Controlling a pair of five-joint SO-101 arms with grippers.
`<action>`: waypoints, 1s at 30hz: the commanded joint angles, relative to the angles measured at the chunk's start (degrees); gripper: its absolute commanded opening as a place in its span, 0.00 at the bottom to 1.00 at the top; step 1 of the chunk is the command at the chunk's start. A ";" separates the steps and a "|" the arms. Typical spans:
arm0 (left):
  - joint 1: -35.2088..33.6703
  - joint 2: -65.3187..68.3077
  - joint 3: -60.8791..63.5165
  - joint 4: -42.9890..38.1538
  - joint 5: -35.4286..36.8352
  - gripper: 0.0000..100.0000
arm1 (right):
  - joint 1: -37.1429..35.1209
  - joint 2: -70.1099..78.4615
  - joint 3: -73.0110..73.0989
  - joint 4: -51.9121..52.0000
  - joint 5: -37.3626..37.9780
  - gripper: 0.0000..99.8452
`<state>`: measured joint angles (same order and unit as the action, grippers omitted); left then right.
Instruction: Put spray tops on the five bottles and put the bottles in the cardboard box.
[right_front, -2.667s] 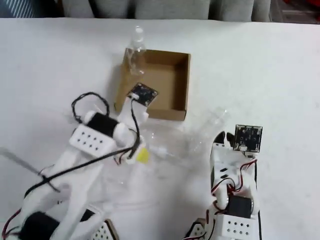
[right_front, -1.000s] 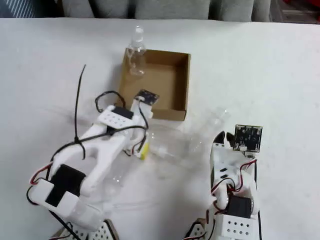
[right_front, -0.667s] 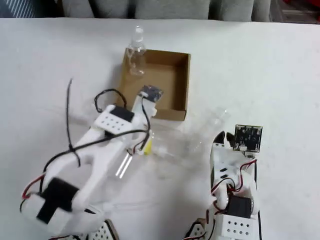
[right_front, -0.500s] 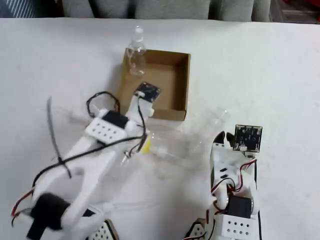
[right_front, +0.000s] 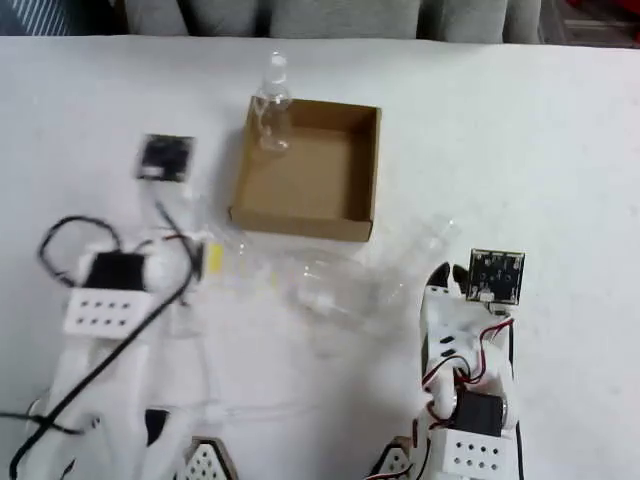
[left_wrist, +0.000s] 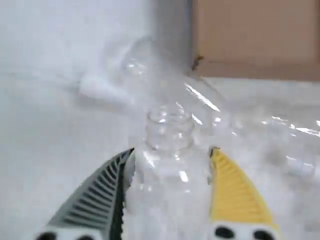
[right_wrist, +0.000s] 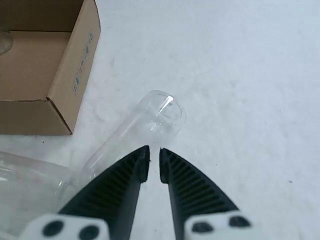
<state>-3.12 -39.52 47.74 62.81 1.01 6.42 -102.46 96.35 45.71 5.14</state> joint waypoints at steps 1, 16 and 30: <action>-10.24 -3.56 -0.44 0.53 0.88 0.02 | -0.40 -0.66 0.44 0.31 0.62 0.02; -30.81 5.85 -1.14 -5.19 7.03 0.02 | -16.04 -0.66 -5.98 -7.52 0.62 0.01; -39.34 29.49 -12.66 -10.11 15.12 0.02 | -49.19 2.68 -14.42 -1.98 0.44 0.01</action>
<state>-41.19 -12.35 39.82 54.11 14.81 -37.36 -102.46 85.19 44.84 5.14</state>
